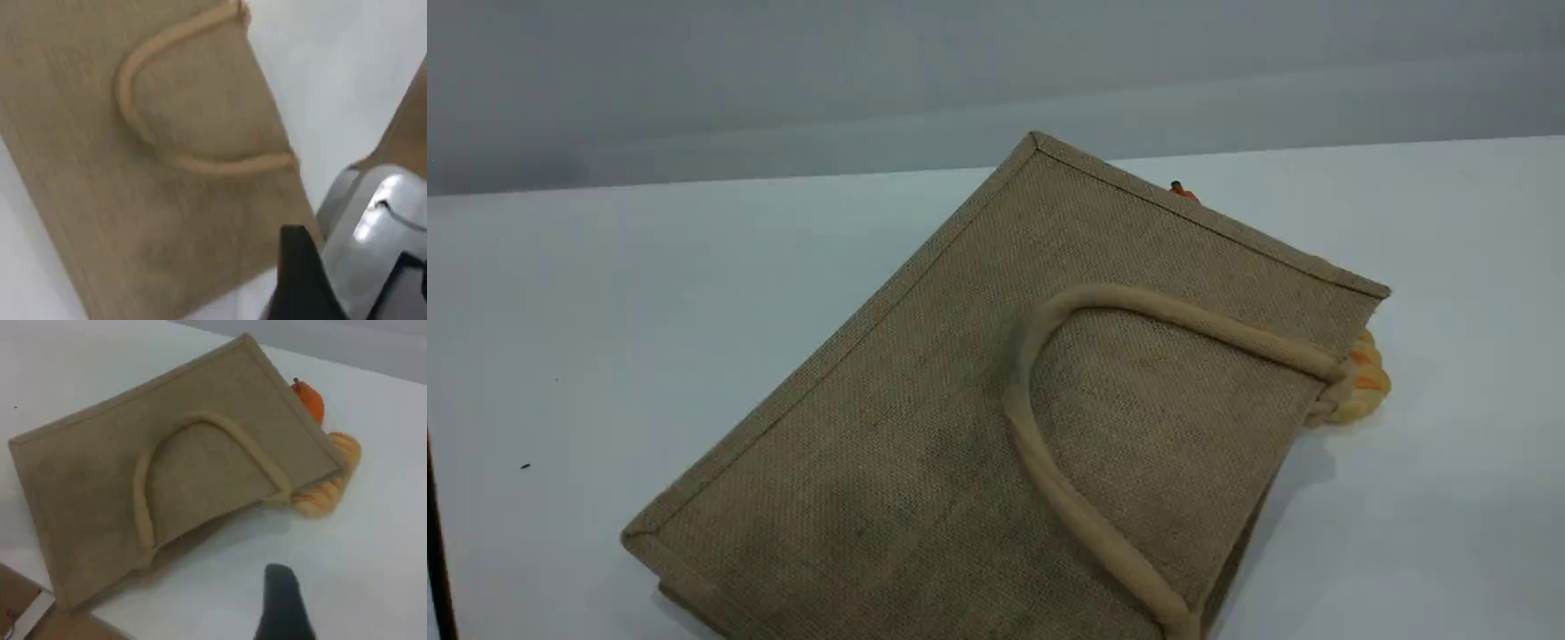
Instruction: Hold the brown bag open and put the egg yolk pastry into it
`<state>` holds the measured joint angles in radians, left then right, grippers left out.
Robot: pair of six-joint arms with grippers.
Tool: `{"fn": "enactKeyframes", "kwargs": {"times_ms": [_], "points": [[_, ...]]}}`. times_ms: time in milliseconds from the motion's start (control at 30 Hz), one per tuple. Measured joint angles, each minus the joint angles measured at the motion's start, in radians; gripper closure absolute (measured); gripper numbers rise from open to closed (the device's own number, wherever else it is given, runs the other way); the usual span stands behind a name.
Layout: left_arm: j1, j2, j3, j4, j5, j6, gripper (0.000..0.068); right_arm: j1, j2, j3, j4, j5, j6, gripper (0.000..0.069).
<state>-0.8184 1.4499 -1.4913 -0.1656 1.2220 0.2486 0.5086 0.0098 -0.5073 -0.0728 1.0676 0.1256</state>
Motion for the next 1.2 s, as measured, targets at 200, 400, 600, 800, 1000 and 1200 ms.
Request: {"fn": "enactKeyframes", "kwargs": {"times_ms": [200,400,600,800,1000,1200], "points": [[-0.116,-0.14,0.169,0.015,0.0,-0.081,0.0298,0.0,0.0,0.0,0.004,0.0,0.0,0.0277],[-0.125,-0.347,0.346,0.014,0.0,-0.168,0.0298,0.0,0.0,0.0,0.004,0.0,-0.001,0.0277],[-0.125,-0.599,0.523,0.023,-0.011,-0.191,0.0298,0.0,0.0,0.0,0.004,0.0,-0.003,0.0277],[-0.122,-0.833,0.738,0.121,-0.055,-0.265,0.0298,0.0,0.0,0.0,0.004,0.0,0.0,0.0277],[-0.122,-1.008,0.892,0.135,-0.097,-0.279,0.0298,0.0,0.0,0.0,0.004,0.0,0.0,0.0277],[-0.122,-1.121,0.952,0.137,-0.135,-0.284,0.0298,0.0,0.0,0.0,0.004,0.0,0.0,0.0277]]}}
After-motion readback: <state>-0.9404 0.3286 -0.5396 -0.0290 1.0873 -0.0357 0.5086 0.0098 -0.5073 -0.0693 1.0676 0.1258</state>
